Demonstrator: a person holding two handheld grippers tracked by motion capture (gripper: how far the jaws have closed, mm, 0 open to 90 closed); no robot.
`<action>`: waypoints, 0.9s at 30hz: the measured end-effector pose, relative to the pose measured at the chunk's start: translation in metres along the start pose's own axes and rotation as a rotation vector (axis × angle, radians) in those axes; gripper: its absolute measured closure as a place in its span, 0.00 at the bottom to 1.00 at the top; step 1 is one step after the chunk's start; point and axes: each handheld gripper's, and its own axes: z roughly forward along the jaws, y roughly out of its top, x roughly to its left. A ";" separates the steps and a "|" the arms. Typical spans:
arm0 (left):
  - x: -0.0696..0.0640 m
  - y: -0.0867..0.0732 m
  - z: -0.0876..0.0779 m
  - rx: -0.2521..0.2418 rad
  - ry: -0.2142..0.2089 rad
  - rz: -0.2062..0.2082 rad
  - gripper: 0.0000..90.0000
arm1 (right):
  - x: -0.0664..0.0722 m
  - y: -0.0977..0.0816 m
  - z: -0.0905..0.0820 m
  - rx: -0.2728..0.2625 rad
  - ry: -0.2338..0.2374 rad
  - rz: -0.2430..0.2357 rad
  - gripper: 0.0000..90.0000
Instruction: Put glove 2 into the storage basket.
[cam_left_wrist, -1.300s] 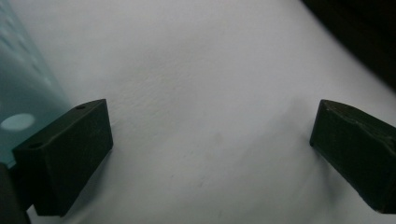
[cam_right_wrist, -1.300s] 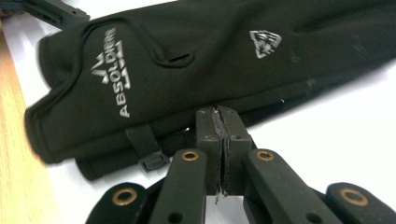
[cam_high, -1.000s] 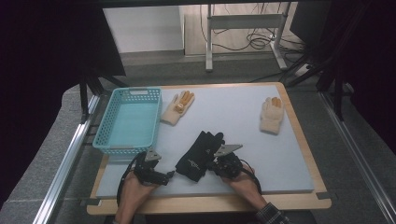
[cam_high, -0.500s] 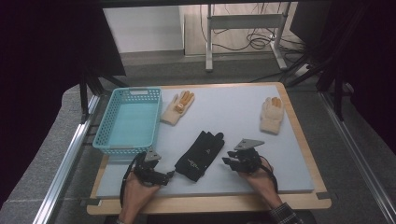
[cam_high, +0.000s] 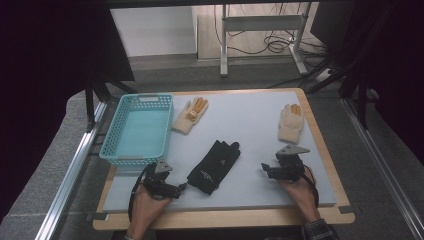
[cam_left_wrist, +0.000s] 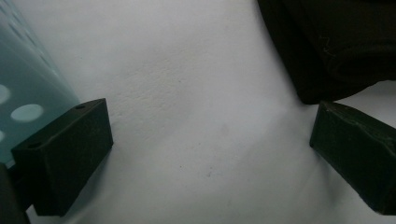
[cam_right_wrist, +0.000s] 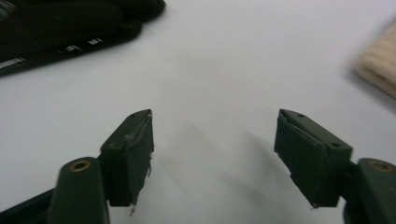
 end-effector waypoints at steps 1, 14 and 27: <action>0.000 0.000 0.000 0.000 0.000 0.000 0.00 | -0.001 -0.002 0.002 0.016 -0.012 -0.008 0.27; -0.001 0.000 -0.002 -0.002 0.000 0.004 0.01 | -0.003 -0.005 0.005 0.013 -0.010 -0.002 0.23; -0.020 0.003 -0.020 -0.021 -0.104 -0.014 0.00 | -0.003 -0.005 0.005 0.013 -0.015 -0.001 0.22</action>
